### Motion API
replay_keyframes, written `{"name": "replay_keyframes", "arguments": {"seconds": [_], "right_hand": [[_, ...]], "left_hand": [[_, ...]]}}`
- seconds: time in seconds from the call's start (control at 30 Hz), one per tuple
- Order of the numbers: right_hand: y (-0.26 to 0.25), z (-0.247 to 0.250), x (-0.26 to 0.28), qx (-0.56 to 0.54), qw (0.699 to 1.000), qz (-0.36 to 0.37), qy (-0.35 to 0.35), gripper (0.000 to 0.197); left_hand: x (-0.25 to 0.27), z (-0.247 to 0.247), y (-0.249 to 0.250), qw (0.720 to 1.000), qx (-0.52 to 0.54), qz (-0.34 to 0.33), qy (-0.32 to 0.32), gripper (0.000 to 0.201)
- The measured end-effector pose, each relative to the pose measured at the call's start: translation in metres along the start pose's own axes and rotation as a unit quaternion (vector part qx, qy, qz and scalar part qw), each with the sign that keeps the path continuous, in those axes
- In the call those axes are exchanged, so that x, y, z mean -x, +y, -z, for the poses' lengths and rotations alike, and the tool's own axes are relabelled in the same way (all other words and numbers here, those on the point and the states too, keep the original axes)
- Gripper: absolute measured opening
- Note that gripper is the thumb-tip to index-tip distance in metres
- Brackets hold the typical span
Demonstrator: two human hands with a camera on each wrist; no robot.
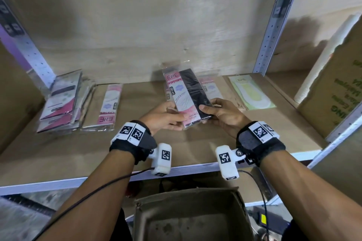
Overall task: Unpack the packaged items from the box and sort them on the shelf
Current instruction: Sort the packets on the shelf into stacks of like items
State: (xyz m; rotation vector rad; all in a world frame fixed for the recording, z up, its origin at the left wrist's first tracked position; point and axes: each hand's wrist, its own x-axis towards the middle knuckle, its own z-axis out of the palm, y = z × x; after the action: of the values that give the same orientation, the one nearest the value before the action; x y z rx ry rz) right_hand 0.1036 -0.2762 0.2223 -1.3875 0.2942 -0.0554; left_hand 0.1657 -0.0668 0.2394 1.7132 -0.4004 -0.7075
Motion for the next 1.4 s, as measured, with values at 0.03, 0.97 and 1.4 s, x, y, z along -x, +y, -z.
{"name": "replay_keyframes", "arguments": {"seconds": [0.03, 0.97, 1.4], "right_hand": [[0.000, -0.004, -0.002, 0.002, 1.000, 0.000, -0.001, 0.026], [-0.008, -0.155, -0.063, 0.538, 0.843, -0.003, -0.004, 0.032], [0.004, -0.167, -0.071, 0.562, 0.827, 0.015, 0.000, 0.034]], "left_hand": [[0.001, 0.002, 0.000, 1.000, 0.002, -0.004, 0.009, 0.045], [0.018, 0.096, -0.015, 0.885, -0.324, 0.122, 0.313, 0.027], [0.015, 0.102, -0.022, 0.865, -0.357, 0.130, 0.327, 0.035]]}}
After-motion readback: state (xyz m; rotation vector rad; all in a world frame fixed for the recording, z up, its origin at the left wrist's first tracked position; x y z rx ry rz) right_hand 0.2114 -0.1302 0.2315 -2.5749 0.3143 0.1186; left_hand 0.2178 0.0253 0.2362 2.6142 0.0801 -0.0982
